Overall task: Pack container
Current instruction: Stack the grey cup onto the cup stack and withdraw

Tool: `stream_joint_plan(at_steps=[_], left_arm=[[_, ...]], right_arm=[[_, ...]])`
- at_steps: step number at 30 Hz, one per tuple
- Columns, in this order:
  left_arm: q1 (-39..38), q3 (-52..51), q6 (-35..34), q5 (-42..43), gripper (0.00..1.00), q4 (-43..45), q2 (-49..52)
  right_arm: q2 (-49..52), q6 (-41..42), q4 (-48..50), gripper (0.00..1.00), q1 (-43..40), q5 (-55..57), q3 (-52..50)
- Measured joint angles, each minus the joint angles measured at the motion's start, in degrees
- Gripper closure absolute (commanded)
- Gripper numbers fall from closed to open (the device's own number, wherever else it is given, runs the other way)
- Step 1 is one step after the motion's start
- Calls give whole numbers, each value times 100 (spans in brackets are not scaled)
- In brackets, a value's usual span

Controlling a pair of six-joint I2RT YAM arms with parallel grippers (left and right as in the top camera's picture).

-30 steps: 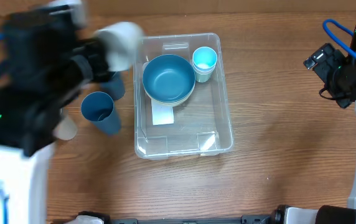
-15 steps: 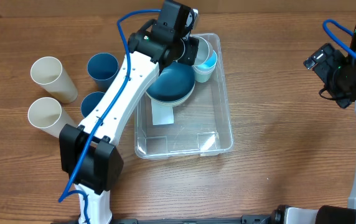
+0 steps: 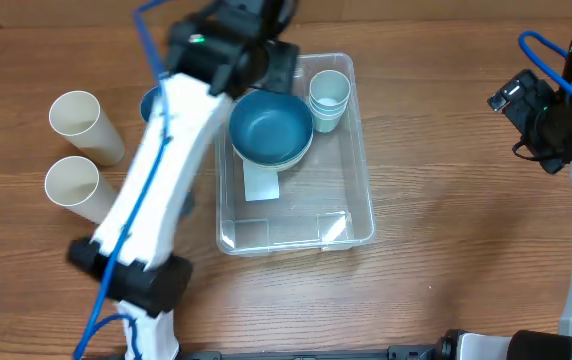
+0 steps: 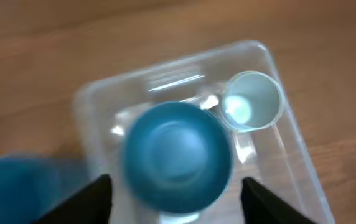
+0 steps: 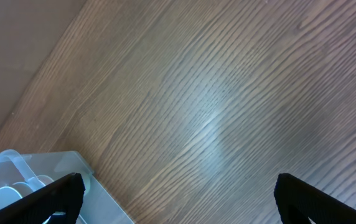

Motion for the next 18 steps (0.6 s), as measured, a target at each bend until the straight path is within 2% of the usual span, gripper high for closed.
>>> stream_joint_plan(at_steps=[3, 5, 7, 9, 13, 18], left_arm=[[479, 273, -402, -551, 29, -857, -765], [949, 345, -645, -787, 32, -1510, -1071], [1635, 313, -765, -931, 26, -1954, -1174], [2291, 138, -782, -907, 21, -1952, -1174], [3967, -433, -763, -570, 24, -1840, -1071], [4979, -1167, -306, 437, 26, -988, -538]], right_arm=[[0, -2, -4, 0, 0, 0, 0], [0, 0, -2, 0, 0, 0, 0], [0, -2, 0, 0, 0, 2, 0], [0, -2, 0, 0, 0, 0, 0], [0, -4, 0, 0, 0, 0, 0], [0, -4, -2, 0, 0, 0, 0]])
